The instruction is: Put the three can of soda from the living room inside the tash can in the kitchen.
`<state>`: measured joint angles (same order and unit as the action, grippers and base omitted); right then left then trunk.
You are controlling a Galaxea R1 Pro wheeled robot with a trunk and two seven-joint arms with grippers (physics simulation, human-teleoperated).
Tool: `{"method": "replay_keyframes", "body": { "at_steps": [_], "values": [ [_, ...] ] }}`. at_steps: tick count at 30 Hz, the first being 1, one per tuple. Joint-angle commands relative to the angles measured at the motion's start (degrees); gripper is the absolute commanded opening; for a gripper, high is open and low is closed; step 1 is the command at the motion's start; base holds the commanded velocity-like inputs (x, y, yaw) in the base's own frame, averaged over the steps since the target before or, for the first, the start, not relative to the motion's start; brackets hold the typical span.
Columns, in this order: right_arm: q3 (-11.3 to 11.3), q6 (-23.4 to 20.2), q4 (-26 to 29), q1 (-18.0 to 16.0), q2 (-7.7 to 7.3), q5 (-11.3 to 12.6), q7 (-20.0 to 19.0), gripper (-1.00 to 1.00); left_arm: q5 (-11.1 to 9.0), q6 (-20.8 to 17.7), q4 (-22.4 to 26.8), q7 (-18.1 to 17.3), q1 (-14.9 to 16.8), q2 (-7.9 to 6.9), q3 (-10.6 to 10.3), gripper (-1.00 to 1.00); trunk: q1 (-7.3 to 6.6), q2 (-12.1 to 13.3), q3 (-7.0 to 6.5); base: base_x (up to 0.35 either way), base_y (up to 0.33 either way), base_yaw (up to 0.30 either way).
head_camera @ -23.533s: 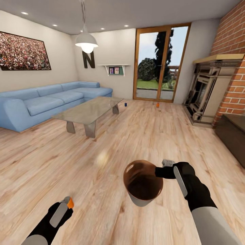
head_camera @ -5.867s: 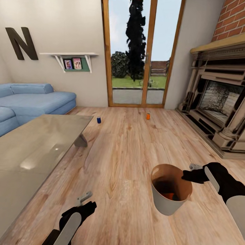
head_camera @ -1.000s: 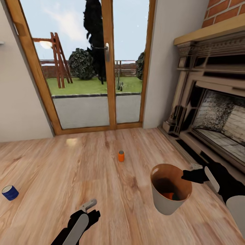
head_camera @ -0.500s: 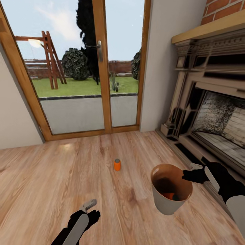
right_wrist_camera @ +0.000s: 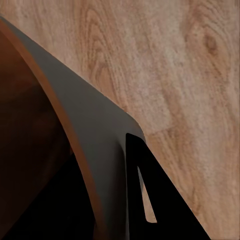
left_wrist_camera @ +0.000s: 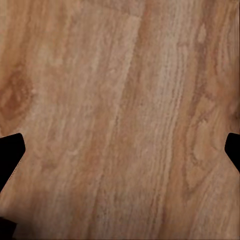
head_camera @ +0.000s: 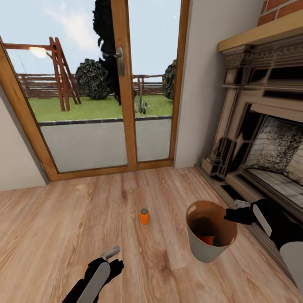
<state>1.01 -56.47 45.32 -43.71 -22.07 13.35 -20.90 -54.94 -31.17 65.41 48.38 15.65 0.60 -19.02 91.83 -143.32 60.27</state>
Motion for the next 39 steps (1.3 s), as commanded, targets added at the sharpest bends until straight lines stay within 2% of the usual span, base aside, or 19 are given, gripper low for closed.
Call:
{"method": "replay_keyframes", "body": {
  "at_steps": [1,2,4,5,8,11,15,19,24,29,39],
  "values": [
    [-0.04,-0.26,0.15,-0.01,0.01,1.51,-0.29,-1.0,0.0,-1.46,-0.73,0.41,1.01,0.33,0.01,1.0,0.0,0.0,-0.01,0.346,-0.025,0.0],
    [-0.08,-0.31,0.23,0.01,0.01,1.51,-0.29,-1.0,0.01,-3.03,-2.72,0.94,2.85,0.94,0.02,1.0,0.0,0.0,-0.01,0.346,-0.042,0.0],
    [-0.12,-0.38,0.34,-0.04,-0.09,1.45,-0.29,-1.0,0.04,-5.14,-11.85,1.79,9.57,3.15,0.03,1.0,0.0,0.0,-0.01,0.346,-0.065,0.0],
    [-0.12,-0.4,0.36,-0.05,-0.22,1.44,-0.29,-1.0,0.09,-5.36,-15.06,1.89,11.77,3.89,0.0,1.0,0.0,0.0,-0.01,0.345,-0.075,0.0],
    [-0.13,-0.45,0.54,-0.05,-0.47,1.48,-0.29,-1.0,0.15,-5.54,-19.42,2.03,15.28,4.82,-0.03,1.0,0.0,0.0,-0.01,0.345,-0.08,0.0],
    [-0.11,-0.47,0.85,-0.06,-0.76,1.54,-0.29,-1.0,0.19,-5.54,-21.56,2.17,17.24,5.51,-0.27,1.0,0.0,0.0,-0.01,0.346,-0.087,0.0],
    [-0.09,-0.48,0.98,-0.06,-0.86,1.58,-0.29,-1.0,0.33,-4.88,-22.47,2.96,18.06,6.26,-0.53,1.0,0.0,0.0,-0.01,0.346,-0.091,0.0],
    [-0.05,-0.49,0.99,-0.06,-0.87,1.59,-0.29,-1.0,0.35,-2.7,-22.58,3.48,18.13,6.2,-1.46,1.0,0.0,0.0,-0.01,0.346,-0.092,-0.006],
    [-0.04,-0.49,1.0,-0.06,-0.87,1.59,-0.29,-1.0,0.29,-2.0,-22.6,3.57,18.12,6.06,-2.45,1.0,0.0,0.0,-0.01,0.346,-0.088,-0.182],
    [0.22,-0.41,1.08,-0.05,-0.69,1.56,-0.29,-1.0,0.2,-1.05,-22.65,3.39,18.1,5.89,-2.57,1.0,0.0,0.0,-0.01,0.346,-0.027,-0.192],
    [1.06,-0.4,1.3,0.42,-0.55,1.55,-0.29,-1.0,0.13,-0.82,-24.56,2.53,18.02,5.73,-2.59,1.0,0.0,0.0,-0.01,0.346,-0.002,-0.017]
  ]
}}
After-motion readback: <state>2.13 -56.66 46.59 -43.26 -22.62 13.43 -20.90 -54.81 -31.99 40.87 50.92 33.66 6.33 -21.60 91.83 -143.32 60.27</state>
